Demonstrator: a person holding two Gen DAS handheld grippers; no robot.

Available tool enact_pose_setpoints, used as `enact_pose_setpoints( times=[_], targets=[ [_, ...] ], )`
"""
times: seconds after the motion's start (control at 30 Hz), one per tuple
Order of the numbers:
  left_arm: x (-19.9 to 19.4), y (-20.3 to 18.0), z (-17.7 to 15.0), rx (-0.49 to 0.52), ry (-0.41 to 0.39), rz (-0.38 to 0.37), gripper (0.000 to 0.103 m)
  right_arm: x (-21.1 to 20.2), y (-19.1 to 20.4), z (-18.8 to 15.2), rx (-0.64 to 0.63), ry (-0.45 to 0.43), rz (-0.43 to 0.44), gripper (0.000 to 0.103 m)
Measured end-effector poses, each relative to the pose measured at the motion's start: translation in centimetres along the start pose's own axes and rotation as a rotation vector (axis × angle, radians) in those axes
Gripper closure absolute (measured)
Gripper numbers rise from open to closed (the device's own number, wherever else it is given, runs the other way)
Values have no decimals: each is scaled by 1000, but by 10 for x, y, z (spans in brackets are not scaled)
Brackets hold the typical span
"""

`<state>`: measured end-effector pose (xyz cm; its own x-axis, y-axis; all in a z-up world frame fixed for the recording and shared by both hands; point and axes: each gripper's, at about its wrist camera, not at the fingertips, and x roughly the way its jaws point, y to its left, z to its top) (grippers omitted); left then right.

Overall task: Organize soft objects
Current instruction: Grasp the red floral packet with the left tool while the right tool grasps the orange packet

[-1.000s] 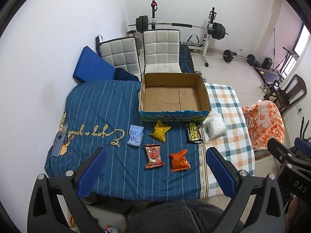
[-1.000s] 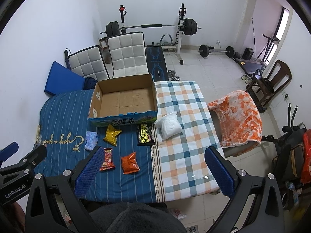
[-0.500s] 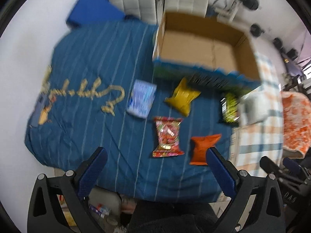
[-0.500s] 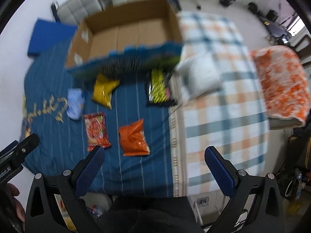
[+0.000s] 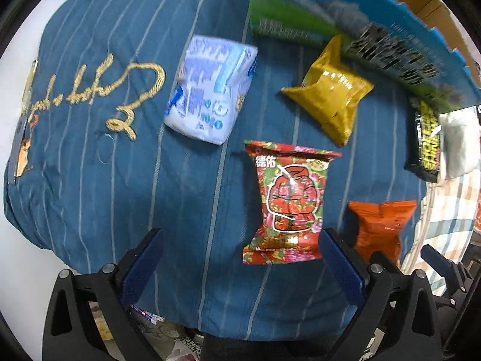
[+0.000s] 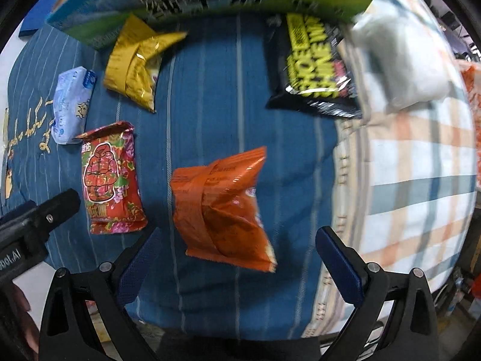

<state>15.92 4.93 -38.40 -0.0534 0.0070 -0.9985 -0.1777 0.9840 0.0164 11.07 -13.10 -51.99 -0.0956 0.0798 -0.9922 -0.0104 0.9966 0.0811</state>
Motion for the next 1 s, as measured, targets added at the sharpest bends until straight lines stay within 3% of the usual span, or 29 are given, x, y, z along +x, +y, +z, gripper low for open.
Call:
enact_pose_setpoints(
  times=[0.1,0.17,0.27,0.4,0.57,0.63,0.7,0.8,1.0],
  targets=[
    [15,0,-1,-1,21,1,0,16,1,4,11,28,24,6],
    [21,0,-1,-5,29,-1,0,28,1,6,15,54,33,18],
    [31,1,-1,-11,39,-13,0,38,-3,8,40,64,69,27],
    [41,-4,0,-8,49,-39,0,36,-17,7,32,52,18,29],
    [54,-16,8,0,69,-68,0,39,-51,10,72,75,14,29],
    [62,-22,15,-11,84,-80,9,39,-59,12,77,94,42,29],
    [74,-23,21,-14,99,-97,30,34,-63,17,90,105,60,29],
    [89,-27,31,-4,118,-100,53,29,-69,21,101,107,61,23],
    [101,-26,23,40,121,-54,57,28,-57,26,116,123,12,21]
  ],
)
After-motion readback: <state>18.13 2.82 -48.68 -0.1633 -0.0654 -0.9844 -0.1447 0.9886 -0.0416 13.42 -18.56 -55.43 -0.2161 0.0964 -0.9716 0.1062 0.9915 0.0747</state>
